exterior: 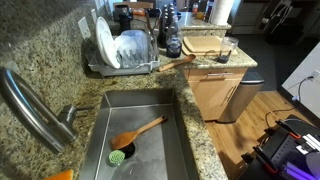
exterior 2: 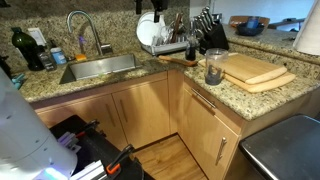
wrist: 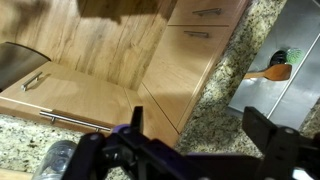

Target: Pick up the wooden spoon from the countertop and put it in the clear cup.

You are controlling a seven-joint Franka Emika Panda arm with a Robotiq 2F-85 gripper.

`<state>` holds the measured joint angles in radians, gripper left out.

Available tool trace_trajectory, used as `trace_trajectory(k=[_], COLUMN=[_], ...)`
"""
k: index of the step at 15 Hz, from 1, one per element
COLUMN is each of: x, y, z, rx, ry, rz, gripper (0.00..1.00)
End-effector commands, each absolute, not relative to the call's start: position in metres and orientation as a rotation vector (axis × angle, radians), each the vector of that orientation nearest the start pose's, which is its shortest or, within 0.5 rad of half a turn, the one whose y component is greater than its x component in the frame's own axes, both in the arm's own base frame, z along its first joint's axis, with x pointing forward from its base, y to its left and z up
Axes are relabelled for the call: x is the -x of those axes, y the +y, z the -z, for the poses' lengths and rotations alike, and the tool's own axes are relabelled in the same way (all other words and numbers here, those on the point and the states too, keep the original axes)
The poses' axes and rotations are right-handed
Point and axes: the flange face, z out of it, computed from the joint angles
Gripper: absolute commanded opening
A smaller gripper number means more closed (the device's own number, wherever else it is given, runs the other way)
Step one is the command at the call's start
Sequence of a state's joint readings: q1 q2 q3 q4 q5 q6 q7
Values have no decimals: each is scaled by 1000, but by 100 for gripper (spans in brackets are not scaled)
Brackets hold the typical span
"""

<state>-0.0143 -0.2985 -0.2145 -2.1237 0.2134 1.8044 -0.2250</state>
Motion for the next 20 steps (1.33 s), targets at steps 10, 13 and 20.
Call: trace_trajectory(k=[10,13,20], x=[-505,-456,-491], y=[-74,-97,-80], z=[-513,-534,-530], rx=[2803,2871,2782], ry=[266,66,340], rz=[40,44,176], gripper=[100,100,100])
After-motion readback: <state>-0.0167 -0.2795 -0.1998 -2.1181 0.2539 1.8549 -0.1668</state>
